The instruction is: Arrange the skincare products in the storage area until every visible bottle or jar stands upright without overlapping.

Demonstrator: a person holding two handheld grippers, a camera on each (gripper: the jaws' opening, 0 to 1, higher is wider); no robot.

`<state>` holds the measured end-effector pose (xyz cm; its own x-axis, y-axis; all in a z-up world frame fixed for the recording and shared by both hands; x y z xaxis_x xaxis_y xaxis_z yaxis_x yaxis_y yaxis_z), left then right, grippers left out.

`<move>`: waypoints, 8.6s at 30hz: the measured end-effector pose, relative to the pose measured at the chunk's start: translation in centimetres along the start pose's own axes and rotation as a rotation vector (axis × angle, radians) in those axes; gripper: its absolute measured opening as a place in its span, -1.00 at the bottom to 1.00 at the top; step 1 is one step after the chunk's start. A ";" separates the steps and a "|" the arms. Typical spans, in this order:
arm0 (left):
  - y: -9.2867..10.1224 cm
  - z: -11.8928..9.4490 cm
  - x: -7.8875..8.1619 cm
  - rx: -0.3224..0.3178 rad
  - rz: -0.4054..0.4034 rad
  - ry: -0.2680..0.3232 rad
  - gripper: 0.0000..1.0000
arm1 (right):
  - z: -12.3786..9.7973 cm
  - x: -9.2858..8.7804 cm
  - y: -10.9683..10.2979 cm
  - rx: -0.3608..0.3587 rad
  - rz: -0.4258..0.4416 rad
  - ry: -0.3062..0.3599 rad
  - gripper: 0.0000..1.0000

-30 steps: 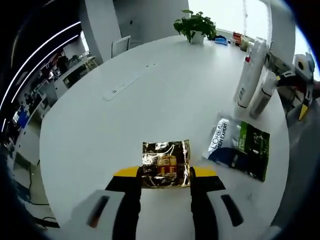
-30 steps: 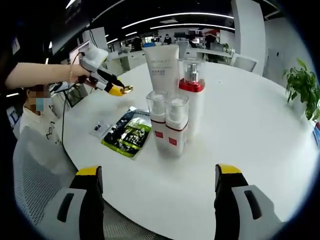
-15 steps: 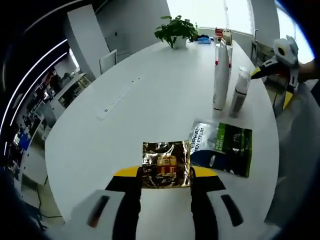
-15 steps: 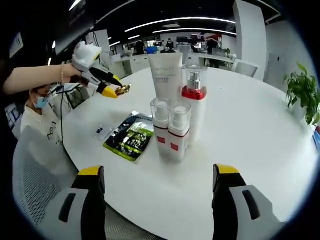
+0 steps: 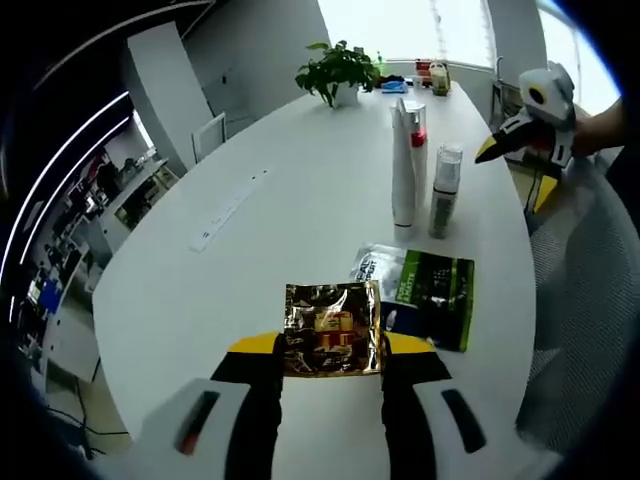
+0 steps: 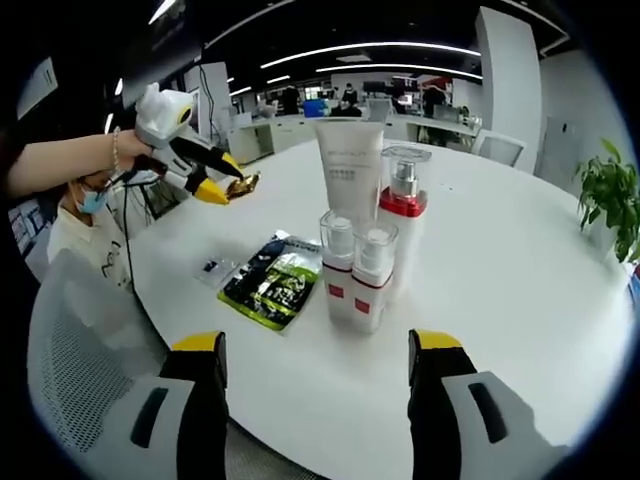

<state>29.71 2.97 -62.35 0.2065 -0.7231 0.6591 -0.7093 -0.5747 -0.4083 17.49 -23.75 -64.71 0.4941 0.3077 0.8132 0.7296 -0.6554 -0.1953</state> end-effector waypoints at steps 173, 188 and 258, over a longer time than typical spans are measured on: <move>8.8 -15.7 4.1 -0.492 -1.166 0.264 -0.99 | 3.1 14.5 -12.0 0.900 0.006 0.314 -0.98; 8.4 -15.9 2.8 -0.364 -1.329 0.511 -0.78 | 3.0 15.5 -11.0 0.849 0.481 0.591 -0.99; 7.5 -14.7 -1.7 -0.106 -1.646 0.447 -1.00 | 7.8 15.4 -11.2 0.530 0.133 0.371 -0.98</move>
<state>14.14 5.49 -57.27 0.5334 0.7287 0.4296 0.0011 -0.5084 0.8611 20.62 -6.23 -54.26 0.4697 -0.0730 0.8798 0.8544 -0.2134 -0.4738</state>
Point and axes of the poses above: the point that each gripper's makers call its tool centre point, and the gripper's own axes: z roughly forward along the fingers, y roughly to its right, x roughly out of its top, the point moved 5 cm from there along -z, roughly backward along the fingers, and after that the axes turned 14 degrees about x, right-handed, at the moved point
